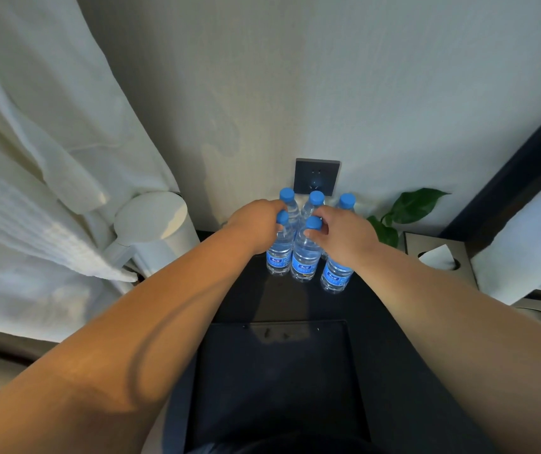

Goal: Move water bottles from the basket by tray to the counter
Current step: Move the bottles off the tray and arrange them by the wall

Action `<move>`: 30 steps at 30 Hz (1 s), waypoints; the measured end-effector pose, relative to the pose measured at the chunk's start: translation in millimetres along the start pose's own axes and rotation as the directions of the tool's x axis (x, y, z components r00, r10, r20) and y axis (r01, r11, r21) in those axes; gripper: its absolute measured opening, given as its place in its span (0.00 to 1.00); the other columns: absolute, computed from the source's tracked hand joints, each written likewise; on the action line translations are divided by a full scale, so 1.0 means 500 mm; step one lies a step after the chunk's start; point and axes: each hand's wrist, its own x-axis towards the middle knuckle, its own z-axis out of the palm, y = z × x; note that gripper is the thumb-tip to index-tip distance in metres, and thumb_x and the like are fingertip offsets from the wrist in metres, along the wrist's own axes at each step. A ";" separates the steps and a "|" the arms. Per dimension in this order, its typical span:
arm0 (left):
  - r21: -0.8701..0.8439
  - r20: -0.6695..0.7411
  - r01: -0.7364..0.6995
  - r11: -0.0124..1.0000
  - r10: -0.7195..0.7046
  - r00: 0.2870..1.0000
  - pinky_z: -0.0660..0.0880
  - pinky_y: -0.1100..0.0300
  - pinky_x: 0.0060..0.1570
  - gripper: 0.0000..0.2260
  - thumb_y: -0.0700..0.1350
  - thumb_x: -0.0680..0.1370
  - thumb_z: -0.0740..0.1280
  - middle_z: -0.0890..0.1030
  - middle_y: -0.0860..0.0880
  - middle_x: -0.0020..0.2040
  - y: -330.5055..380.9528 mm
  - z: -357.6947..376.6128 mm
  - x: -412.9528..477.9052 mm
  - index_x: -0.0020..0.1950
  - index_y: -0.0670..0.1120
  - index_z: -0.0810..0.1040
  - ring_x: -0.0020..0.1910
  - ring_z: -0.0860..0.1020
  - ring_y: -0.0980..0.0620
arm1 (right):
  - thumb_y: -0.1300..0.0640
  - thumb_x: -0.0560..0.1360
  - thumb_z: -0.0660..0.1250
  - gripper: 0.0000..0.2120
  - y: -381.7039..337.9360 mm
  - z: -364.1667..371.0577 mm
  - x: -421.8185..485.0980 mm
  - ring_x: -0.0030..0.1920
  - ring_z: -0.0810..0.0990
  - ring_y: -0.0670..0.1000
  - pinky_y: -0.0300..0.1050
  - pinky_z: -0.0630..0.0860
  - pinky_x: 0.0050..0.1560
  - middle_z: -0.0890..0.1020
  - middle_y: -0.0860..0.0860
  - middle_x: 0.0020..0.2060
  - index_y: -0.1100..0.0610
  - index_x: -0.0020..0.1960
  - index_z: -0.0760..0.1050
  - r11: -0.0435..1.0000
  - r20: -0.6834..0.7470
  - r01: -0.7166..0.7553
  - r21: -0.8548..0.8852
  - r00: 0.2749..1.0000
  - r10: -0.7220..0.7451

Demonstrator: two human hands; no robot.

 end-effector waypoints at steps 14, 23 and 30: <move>-0.022 0.021 0.034 0.999 -0.034 0.999 0.73 0.52 0.46 0.14 0.50 0.80 0.69 0.81 0.48 0.55 0.005 -0.004 0.001 0.64 0.51 0.74 0.48 0.77 0.48 | 0.42 0.80 0.67 0.14 -0.011 -0.004 -0.005 0.40 0.79 0.50 0.48 0.76 0.39 0.76 0.43 0.37 0.49 0.59 0.75 1.000 -0.010 -0.026 -0.001 1.000 0.026; 0.233 -0.051 0.007 0.972 0.005 0.999 0.73 0.52 0.41 0.24 0.56 0.81 0.67 0.77 0.45 0.59 0.028 -0.009 -0.025 0.74 0.50 0.68 0.52 0.79 0.44 | 0.41 0.78 0.71 0.21 -0.012 -0.022 -0.009 0.45 0.80 0.51 0.49 0.78 0.45 0.80 0.46 0.43 0.50 0.65 0.75 0.996 0.002 -0.054 0.069 0.999 0.054; 0.289 -0.071 -0.074 0.955 0.098 0.993 0.75 0.51 0.44 0.22 0.58 0.80 0.67 0.75 0.45 0.64 0.083 -0.021 -0.036 0.71 0.50 0.72 0.55 0.79 0.42 | 0.41 0.79 0.69 0.18 0.005 -0.052 -0.053 0.54 0.79 0.56 0.49 0.76 0.46 0.81 0.52 0.52 0.53 0.61 0.79 0.994 -0.064 -0.068 -0.084 0.996 0.063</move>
